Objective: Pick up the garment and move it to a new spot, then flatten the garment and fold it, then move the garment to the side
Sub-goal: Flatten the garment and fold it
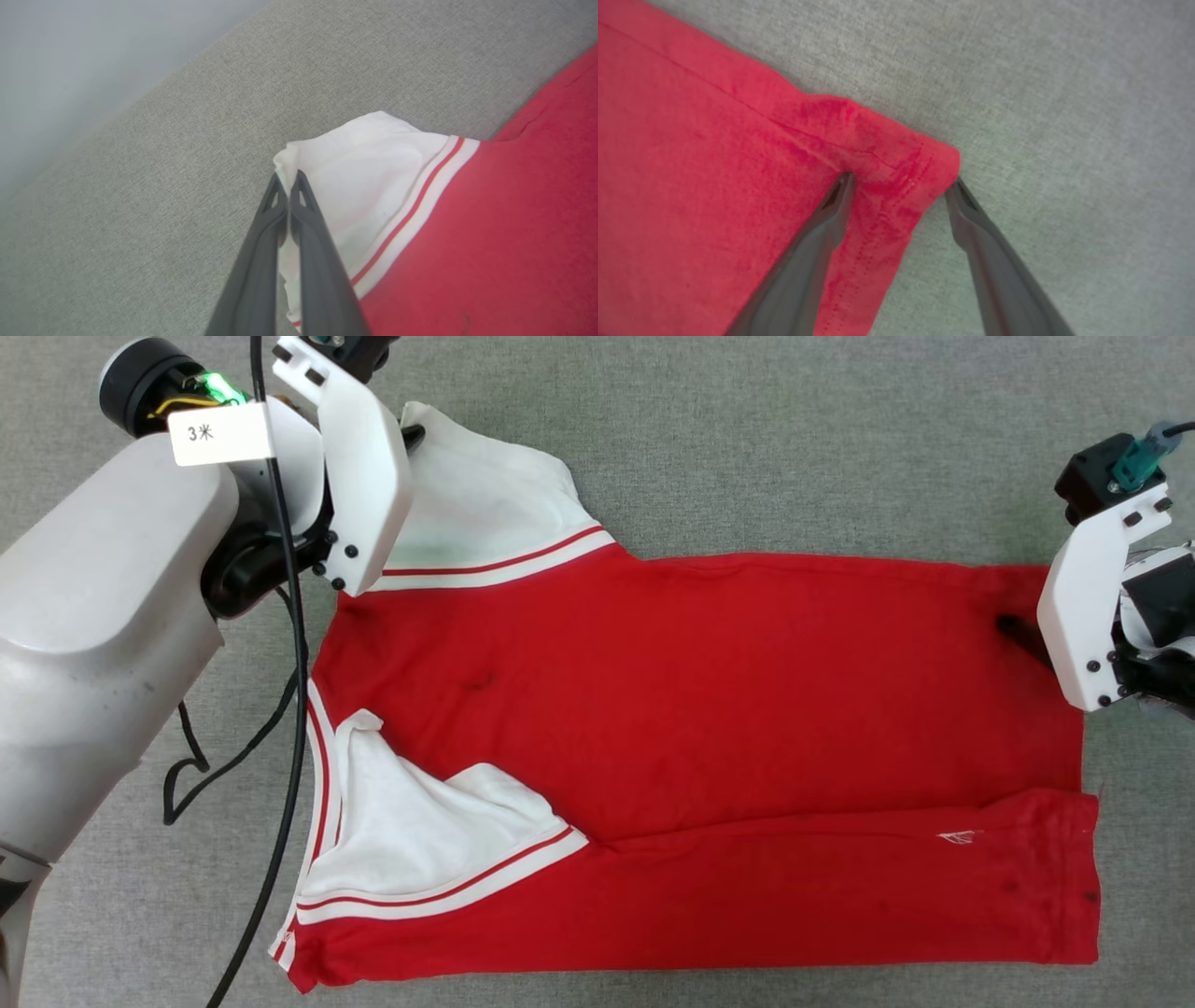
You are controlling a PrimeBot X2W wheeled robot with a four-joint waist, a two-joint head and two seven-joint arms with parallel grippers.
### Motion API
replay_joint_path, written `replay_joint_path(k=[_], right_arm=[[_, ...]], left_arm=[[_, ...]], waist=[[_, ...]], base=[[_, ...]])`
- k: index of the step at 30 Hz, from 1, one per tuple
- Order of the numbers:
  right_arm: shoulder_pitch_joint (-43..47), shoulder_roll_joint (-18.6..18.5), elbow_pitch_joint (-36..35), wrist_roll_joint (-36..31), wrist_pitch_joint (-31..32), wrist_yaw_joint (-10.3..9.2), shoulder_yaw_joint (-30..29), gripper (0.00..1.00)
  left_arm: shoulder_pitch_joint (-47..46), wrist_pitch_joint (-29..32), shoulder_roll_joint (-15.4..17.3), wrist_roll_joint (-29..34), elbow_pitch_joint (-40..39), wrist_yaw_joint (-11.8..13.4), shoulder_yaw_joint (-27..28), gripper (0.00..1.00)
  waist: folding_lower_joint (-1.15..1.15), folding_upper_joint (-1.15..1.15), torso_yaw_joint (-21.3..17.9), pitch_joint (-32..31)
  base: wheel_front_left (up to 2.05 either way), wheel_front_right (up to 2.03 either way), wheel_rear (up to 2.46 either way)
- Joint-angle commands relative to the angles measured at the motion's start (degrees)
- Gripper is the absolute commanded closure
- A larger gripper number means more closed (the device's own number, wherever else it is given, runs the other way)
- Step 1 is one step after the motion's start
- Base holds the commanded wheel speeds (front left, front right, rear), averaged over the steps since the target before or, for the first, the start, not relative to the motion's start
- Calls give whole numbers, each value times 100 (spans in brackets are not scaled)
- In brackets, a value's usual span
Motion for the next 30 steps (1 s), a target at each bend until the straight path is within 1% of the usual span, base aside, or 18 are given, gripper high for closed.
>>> replay_joint_path(k=[1,2,3,4,8,12,17,20,26,30], right_arm=[[344,248,233,82,47,16,357,0],[332,213,262,102,-24,17,453,0],[288,171,287,149,-135,16,490,71],[224,146,314,195,-252,16,496,100],[-6,9,353,357,-761,5,501,100],[-23,-161,310,479,-1301,4,548,100],[266,-277,193,685,-1978,4,521,100],[551,-363,59,801,-2286,4,502,100],[1294,-556,-202,943,-2635,4,379,100],[1828,-684,-469,1022,-2720,4,248,100]], left_arm=[[-31,-28,26,-20,17,1,-22,100],[-11,-37,46,-40,31,1,-29,100],[3,-54,64,-50,42,1,-36,100],[25,-80,73,-48,61,1,-47,100],[131,-175,122,-113,103,1,-53,100],[322,-317,178,-215,120,1,-51,100],[695,-526,266,-337,44,8,-62,100],[972,-607,391,-424,-122,48,-73,100],[1670,-802,749,-531,-633,267,-129,100],[2236,-917,1028,-688,-1140,505,-146,100]], waist=[[2,0,-5,-17],[2,0,-18,-45],[2,0,-27,-68],[2,0,-38,-104],[2,0,-79,-286],[2,0,-99,-565],[2,0,-77,-1008],[2,0,-61,-1268],[2,0,-8,-1760],[2,0,38,-1988]], base=[[0,0,0],[0,0,0],[0,0,0],[0,0,0],[0,0,0],[0,0,0],[0,0,0],[0,0,0],[0,0,0],[0,0,0]])
